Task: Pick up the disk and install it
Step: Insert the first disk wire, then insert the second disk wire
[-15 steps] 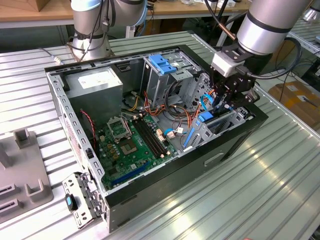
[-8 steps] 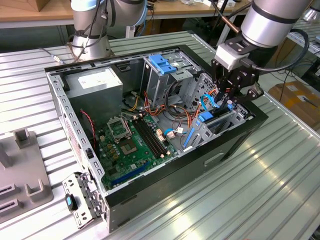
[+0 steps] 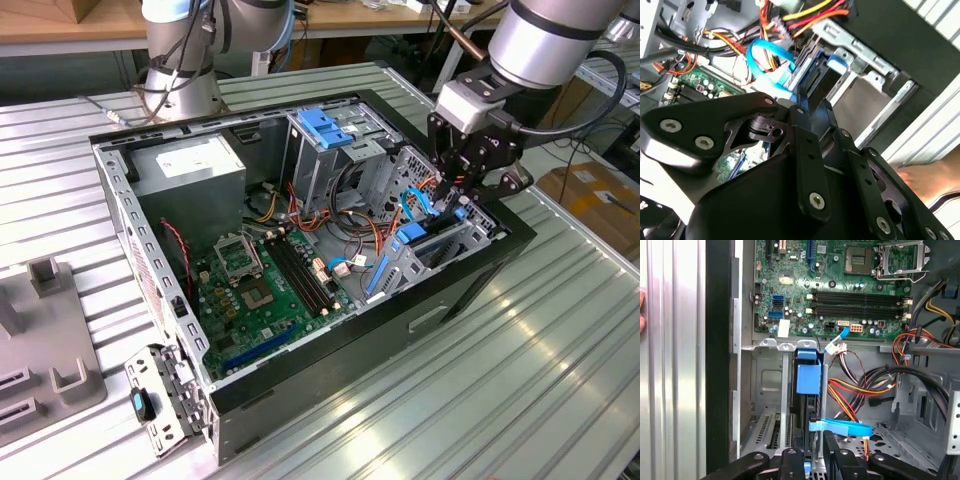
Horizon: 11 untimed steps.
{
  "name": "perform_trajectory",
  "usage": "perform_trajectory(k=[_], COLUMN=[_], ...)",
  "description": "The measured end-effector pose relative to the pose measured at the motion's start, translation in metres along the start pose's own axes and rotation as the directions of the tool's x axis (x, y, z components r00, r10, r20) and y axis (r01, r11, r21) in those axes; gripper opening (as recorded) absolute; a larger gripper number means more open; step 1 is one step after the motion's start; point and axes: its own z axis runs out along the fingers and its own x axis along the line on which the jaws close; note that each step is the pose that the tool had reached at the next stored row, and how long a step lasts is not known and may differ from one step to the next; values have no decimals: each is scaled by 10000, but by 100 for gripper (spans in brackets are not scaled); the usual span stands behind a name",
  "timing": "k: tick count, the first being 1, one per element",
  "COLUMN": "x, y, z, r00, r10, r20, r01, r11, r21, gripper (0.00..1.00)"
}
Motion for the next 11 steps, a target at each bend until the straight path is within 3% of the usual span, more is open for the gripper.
perform_trajectory(k=[2,11], x=[1,3], y=[-52,-71], z=[6,8], r00=[10000,10000], r10=[-1,-25], r20=[0,2], r01=[1,25], r11=[10000,10000], r21=[-10,-11], gripper=[29,29])
